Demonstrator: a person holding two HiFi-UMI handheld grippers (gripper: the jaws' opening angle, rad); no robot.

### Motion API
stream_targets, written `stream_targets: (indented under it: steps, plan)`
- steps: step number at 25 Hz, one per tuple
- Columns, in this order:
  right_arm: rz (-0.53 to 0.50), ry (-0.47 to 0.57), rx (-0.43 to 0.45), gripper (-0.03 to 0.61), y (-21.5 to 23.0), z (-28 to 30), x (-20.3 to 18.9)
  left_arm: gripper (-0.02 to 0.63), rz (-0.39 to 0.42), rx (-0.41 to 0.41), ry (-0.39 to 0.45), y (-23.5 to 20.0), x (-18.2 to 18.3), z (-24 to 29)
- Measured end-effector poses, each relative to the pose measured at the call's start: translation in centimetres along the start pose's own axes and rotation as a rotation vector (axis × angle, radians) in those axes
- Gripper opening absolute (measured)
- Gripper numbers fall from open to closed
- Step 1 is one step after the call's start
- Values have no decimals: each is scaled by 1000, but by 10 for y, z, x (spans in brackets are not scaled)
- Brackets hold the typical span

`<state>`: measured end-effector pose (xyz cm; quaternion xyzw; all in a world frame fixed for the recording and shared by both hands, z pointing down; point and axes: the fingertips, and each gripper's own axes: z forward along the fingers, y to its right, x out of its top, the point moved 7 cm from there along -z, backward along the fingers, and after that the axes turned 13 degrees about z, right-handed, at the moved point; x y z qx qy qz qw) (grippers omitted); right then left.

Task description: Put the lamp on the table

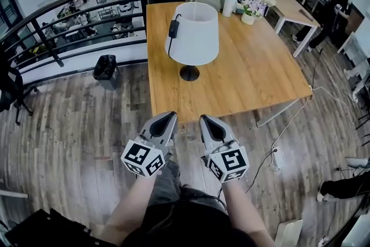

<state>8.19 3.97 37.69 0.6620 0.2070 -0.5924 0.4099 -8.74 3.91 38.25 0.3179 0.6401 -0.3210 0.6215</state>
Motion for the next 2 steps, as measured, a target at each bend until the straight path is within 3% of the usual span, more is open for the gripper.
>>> stream_targets:
  steps: [2]
  plan:
    - [-2, 10, 6, 6, -4, -9, -1, -3, 6, 8, 7, 8, 0, -6]
